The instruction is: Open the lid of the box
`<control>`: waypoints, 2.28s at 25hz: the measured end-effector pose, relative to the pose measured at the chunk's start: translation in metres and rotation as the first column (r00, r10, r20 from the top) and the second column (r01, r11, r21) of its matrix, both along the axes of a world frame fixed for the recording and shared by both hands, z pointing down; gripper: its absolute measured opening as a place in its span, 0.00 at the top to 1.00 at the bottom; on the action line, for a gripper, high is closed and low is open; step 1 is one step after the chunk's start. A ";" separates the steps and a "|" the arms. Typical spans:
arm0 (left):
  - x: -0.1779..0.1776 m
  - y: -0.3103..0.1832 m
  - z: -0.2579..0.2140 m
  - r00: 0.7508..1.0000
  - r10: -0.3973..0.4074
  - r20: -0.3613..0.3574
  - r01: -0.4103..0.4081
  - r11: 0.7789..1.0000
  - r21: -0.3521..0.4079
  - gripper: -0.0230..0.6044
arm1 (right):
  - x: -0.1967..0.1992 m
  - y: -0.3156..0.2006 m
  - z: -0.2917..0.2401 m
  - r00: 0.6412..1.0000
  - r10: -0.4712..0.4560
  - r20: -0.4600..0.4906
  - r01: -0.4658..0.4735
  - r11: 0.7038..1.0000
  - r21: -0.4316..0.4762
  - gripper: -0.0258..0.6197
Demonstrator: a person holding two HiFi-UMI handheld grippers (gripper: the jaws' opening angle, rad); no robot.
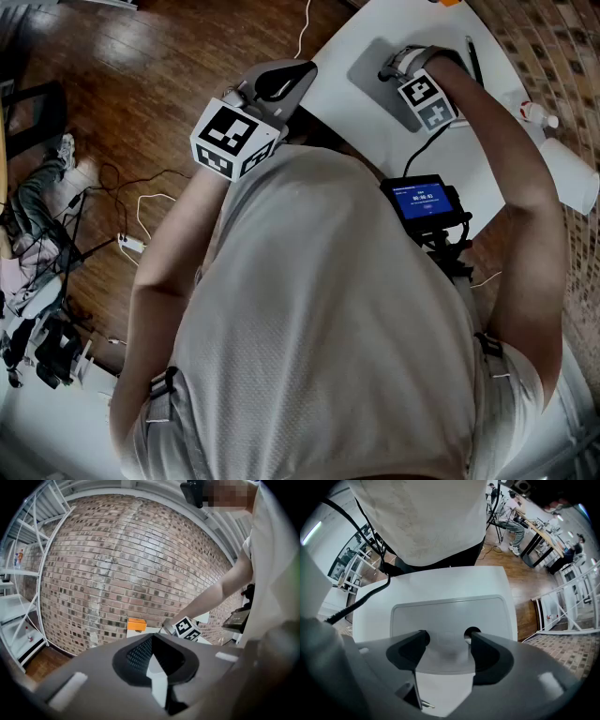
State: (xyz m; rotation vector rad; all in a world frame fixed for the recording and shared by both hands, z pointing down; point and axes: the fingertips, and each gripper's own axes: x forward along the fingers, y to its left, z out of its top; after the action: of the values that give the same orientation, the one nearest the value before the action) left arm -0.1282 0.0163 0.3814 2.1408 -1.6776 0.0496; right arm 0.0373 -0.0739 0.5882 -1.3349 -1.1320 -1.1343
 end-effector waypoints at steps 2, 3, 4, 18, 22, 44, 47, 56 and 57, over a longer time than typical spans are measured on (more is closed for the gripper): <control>0.000 0.002 0.003 1.000 -0.001 0.000 0.001 1.000 -0.004 0.96 | -0.001 -0.001 0.002 1.000 -0.005 -0.003 0.005 1.000 0.021 0.49; 0.000 0.002 0.004 1.000 -0.001 -0.001 0.001 1.000 -0.005 0.96 | -0.001 0.000 0.003 1.000 -0.015 -0.003 0.015 0.999 0.034 0.49; 0.000 0.003 0.005 1.000 0.000 -0.002 0.000 1.000 -0.006 0.96 | 0.000 0.001 0.005 1.000 -0.030 -0.002 0.031 0.998 0.050 0.48; 0.005 -0.008 0.010 0.996 0.085 -0.024 -0.085 0.996 -0.008 0.96 | -0.006 -0.003 -0.012 0.995 0.003 0.099 -0.014 0.994 0.105 0.52; 0.014 -0.007 0.001 0.984 0.178 -0.014 -0.178 0.984 0.007 0.96 | -0.011 0.008 -0.057 0.971 0.147 0.191 -0.170 0.979 0.110 0.52; 0.158 -0.108 0.047 0.816 0.577 0.035 -0.576 0.817 -0.029 0.96 | 0.221 -0.007 0.080 0.019 1.000 0.003 -0.999 0.019 -0.028 0.51; 0.148 -0.104 0.049 0.828 0.559 0.046 -0.557 0.829 -0.049 0.96 | 0.223 -0.002 0.095 0.038 0.999 -0.022 -0.999 0.038 -0.007 0.51; 0.137 -0.103 0.043 0.845 0.531 0.067 -0.528 0.847 -0.058 0.96 | 0.234 -0.002 0.115 0.075 0.997 -0.013 -0.995 0.076 0.070 0.51; 0.138 -0.103 0.042 0.844 0.533 0.067 -0.530 0.846 -0.057 0.96 | 0.234 -0.002 0.115 0.073 0.997 -0.011 -0.995 0.074 0.066 0.51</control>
State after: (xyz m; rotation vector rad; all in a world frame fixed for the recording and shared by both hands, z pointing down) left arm 0.0098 -0.0864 0.4236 2.5385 -1.0541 0.3298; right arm 0.2711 -0.0763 0.7032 -0.1949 -1.5446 0.0081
